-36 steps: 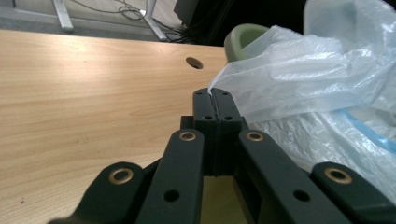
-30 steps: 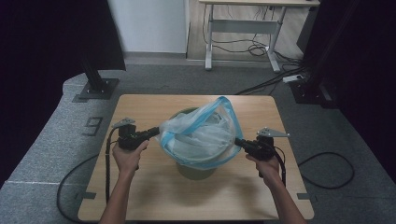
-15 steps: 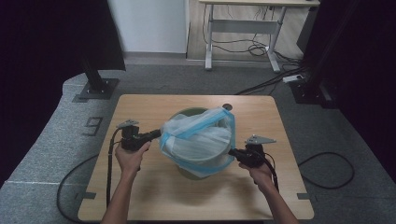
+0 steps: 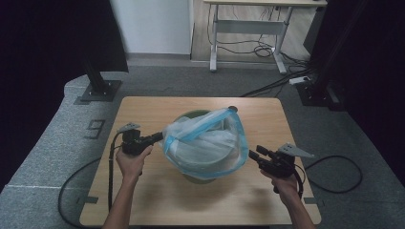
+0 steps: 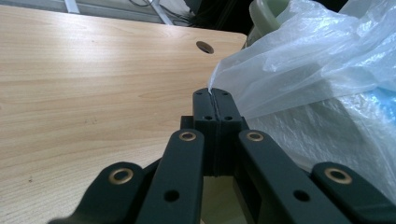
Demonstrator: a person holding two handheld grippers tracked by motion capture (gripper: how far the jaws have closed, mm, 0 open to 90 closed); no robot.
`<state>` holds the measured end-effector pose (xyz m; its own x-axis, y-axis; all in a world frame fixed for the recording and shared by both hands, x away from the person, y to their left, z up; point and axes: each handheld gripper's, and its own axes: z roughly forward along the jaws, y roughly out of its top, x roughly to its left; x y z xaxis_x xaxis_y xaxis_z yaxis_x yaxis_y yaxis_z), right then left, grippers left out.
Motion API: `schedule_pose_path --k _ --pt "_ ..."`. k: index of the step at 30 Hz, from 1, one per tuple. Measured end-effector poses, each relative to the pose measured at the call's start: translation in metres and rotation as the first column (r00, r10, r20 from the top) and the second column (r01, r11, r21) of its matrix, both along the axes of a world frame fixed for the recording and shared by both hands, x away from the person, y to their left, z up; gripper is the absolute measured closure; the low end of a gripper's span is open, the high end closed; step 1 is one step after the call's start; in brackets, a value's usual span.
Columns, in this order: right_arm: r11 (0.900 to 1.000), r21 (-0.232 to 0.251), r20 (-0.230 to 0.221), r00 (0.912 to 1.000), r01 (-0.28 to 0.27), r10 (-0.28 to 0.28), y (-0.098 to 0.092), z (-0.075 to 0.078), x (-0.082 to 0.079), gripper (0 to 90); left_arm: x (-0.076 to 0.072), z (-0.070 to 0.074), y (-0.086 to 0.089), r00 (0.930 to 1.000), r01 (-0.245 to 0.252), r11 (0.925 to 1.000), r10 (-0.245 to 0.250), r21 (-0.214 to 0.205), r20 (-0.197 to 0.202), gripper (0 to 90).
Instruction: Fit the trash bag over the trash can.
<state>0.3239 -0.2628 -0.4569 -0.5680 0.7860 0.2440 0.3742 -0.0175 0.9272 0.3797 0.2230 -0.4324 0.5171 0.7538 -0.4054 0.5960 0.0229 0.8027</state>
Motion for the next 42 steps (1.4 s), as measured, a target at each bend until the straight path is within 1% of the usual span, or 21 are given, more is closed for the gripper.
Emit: schedule_pose_path --k 3,6,11,14,18,20,22,23,25,28,29,31,34,38,42 --pt "1.0 0.0 0.025 0.9997 0.006 -0.006 -0.005 0.011 0.001 50.3 0.0 0.001 -0.001 1.0 0.003 1.0 -0.003 -0.001 0.001 90.0" --pt "0.9999 -0.016 0.044 0.999 -0.005 0.006 -0.002 0.023 0.008 49.4 0.0 0.001 -0.001 1.0 0.005 1.0 -0.005 0.002 0.001 90.0" --pt "0.9978 -0.056 0.074 0.9965 -0.036 0.04 0.015 0.038 0.026 49.4 0.001 0.0 -0.001 0.9999 0.012 0.9999 -0.012 -0.001 0.003 90.0" --pt "0.996 -0.078 0.097 0.994 -0.044 0.051 0.026 0.047 0.038 49.7 0.002 0.001 -0.002 0.9998 0.015 0.9999 -0.015 -0.001 0.01 90.0" --pt "0.9941 -0.099 0.118 0.9913 -0.046 0.057 0.039 0.058 0.058 49.7 0.001 0.003 -0.003 0.9996 0.019 0.9998 -0.019 0.003 0.021 90.0" --pt "0.9915 -0.123 0.114 0.992 -0.041 0.055 0.046 0.062 0.066 49.8 0.001 0.004 -0.003 0.9995 0.02 0.9998 -0.02 0.008 0.025 90.0" --pt "0.9872 -0.158 0.118 0.9922 -0.021 0.04 0.055 0.065 0.071 50.4 0.0 0.006 -0.003 0.9992 0.023 0.9996 -0.023 0.016 0.033 90.0" --pt "0.986 -0.166 0.119 0.9922 -0.017 0.037 0.058 0.066 0.073 54.5 -0.001 0.006 -0.003 0.999 0.022 0.9995 -0.023 0.022 0.037 90.0" --pt "0.984 -0.177 0.125 0.9911 -0.024 0.046 0.064 0.066 0.076 68.7 -0.001 0.007 -0.003 0.9988 0.02 0.9994 -0.022 0.029 0.043 90.0" --pt "0.9831 -0.183 0.124 0.9917 -0.008 0.031 0.068 0.066 0.082 86.2 -0.002 0.009 -0.002 0.9985 0.012 0.9989 -0.014 0.046 0.054 90.0" --pt "0.9833 -0.182 0.126 0.9918 0.002 0.021 0.069 0.066 0.084 88.0 -0.001 0.009 -0.001 0.9984 0.007 0.9988 -0.01 0.049 0.055 90.0" --pt "0.9843 -0.175 0.122 0.9925 0.021 0.0 0.07 0.065 0.089 88.5 0.001 0.008 0.0 0.9988 0.001 0.9986 -0.004 0.052 0.049 90.0" --pt "0.9862 -0.164 0.105 0.9944 0.026 -0.009 0.072 0.063 0.098 88.5 0.007 0.004 0.0 0.9994 -0.004 0.9987 0.002 0.05 0.035 90.0" --pt "0.9841 -0.173 0.088 0.9959 0.037 -0.022 0.078 0.055 0.108 88.6 0.013 -0.001 -0.004 0.9998 0.001 0.9989 -0.002 0.048 0.018 90.0" --pt "0.9841 -0.174 0.066 0.9975 0.037 -0.025 0.081 0.045 0.115 88.8 0.018 -0.003 -0.007 1.0 0.005 0.9984 -0.005 0.056 0.007 90.0"
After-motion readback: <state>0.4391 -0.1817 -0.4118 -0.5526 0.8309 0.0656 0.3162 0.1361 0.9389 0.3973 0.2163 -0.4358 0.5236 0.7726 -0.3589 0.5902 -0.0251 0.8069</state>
